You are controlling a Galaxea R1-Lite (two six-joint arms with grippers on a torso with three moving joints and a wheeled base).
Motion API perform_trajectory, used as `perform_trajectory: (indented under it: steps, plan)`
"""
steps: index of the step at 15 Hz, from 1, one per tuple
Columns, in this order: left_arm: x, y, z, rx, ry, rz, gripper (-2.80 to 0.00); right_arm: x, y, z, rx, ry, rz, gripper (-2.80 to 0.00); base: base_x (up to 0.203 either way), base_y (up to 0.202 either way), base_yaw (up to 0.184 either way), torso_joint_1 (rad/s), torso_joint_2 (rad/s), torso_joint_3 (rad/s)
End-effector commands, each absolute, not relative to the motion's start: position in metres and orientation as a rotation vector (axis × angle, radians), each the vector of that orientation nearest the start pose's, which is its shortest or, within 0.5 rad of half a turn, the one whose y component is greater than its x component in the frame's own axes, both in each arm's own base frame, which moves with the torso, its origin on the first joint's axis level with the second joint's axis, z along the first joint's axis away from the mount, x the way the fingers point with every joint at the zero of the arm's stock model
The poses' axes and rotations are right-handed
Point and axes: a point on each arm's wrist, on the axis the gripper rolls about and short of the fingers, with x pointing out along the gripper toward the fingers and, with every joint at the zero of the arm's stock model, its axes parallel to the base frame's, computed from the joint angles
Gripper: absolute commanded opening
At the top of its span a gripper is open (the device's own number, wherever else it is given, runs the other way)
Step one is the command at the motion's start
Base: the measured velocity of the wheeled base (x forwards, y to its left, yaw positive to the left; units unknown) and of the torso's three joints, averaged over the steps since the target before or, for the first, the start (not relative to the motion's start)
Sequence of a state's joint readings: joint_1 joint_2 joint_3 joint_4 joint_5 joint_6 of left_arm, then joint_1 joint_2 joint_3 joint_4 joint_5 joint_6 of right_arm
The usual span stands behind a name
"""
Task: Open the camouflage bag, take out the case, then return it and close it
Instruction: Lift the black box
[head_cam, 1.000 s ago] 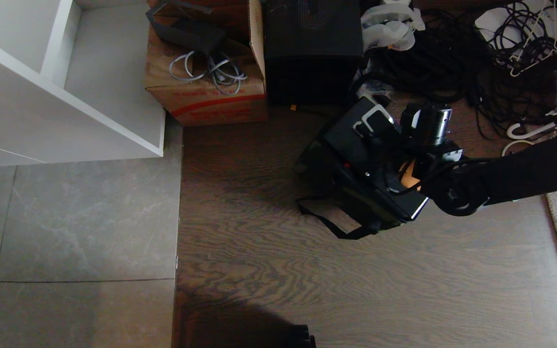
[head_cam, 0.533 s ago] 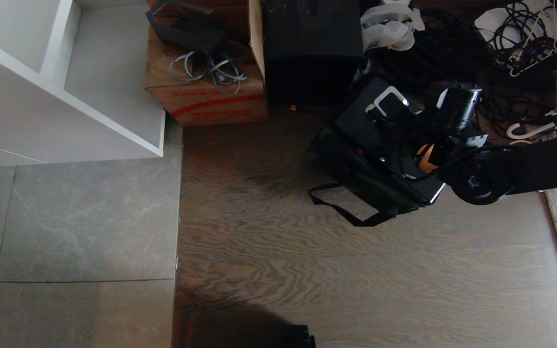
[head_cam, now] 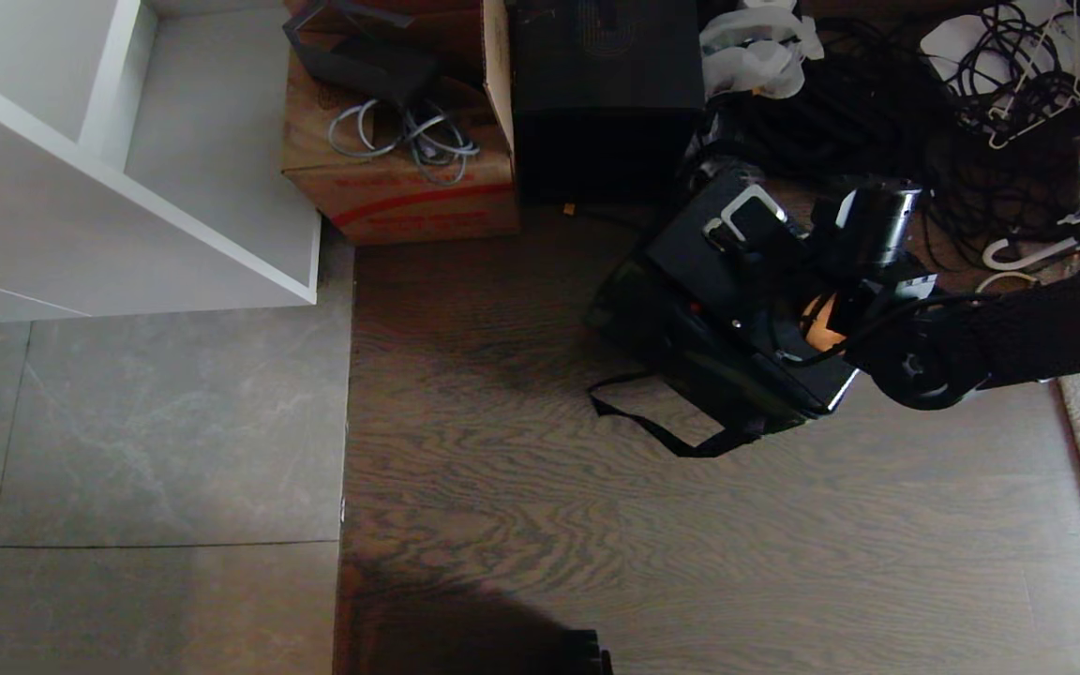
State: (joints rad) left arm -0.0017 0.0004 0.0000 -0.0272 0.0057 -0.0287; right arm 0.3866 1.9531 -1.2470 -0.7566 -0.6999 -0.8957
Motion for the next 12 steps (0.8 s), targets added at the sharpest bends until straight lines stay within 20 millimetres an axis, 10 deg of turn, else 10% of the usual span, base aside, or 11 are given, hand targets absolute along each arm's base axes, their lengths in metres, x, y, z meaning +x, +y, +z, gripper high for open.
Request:
perform_trajectory:
  steps: [1, 12]
  plan:
    - [-0.022, 0.0, 0.076, -0.029, -0.018, 0.004, -2.8, 0.37, 0.135, 0.218, -0.883, 0.126, -0.304, -2.8, 0.0, 0.0, 0.0, 0.0, 0.0, 0.0]
    - [-0.022, 0.0, 0.076, -0.029, -0.018, 0.004, -2.8, 0.36, 0.153, 0.185, -0.86, 0.191, -0.215, -2.8, 0.0, 0.0, 0.0, 0.0, 0.0, 0.0]
